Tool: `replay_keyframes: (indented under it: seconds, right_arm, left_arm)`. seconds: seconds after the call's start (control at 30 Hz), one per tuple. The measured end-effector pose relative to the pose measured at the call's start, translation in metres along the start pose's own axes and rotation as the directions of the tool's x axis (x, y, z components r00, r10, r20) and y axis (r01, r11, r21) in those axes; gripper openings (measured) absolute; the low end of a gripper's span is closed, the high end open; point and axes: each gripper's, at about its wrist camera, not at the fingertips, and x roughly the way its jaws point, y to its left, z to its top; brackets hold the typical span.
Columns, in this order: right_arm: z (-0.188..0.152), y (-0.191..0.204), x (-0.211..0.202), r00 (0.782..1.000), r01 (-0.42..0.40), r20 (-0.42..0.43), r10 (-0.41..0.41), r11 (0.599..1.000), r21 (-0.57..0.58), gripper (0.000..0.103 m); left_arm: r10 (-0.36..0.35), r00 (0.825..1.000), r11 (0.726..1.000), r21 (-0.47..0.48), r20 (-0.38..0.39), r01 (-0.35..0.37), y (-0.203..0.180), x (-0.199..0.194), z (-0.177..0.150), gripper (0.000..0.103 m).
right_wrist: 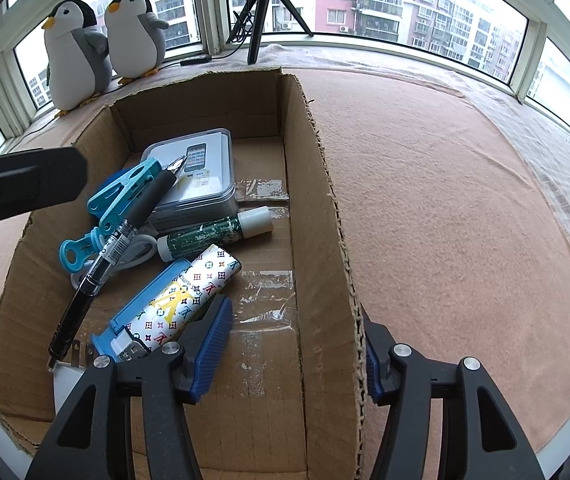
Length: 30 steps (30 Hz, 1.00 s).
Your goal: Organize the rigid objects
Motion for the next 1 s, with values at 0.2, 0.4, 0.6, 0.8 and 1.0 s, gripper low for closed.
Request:
replay_keyframes:
  seconds: [0.2, 0.4, 0.6, 0.8, 1.0]
  right_arm:
    - [0.001, 0.001, -0.001, 1.0, 0.008, -0.011, -0.008, 1.0, 0.0, 0.056]
    - [0.002, 0.002, -0.004, 1.0, 0.021, -0.019, -0.021, 1.0, -0.009, 0.059]
    - [0.001, 0.005, -0.007, 0.999, 0.042, -0.019, -0.042, 0.999, -0.017, 0.061]
    - [0.0, 0.007, -0.019, 0.998, 0.067, 0.011, -0.067, 0.997, -0.025, 0.061]
    - [0.0, 0.003, -0.042, 0.995, 0.083, 0.062, -0.082, 0.997, -0.01, 0.061]
  left_arm:
    - [0.009, 0.999, 1.0, -0.01, 0.039, -0.008, 0.01, -0.025, -0.01, 0.077]
    - [0.021, 0.998, 0.999, -0.034, 0.055, -0.019, 0.025, -0.045, -0.025, 0.077]
    - [0.016, 0.997, 0.998, -0.069, 0.069, -0.011, 0.039, -0.063, -0.038, 0.077]
    - [0.027, 0.996, 0.997, -0.077, 0.087, -0.02, 0.046, -0.08, -0.05, 0.077]
    - [0.032, 0.992, 0.994, -0.103, 0.121, -0.019, 0.054, -0.098, -0.061, 0.077]
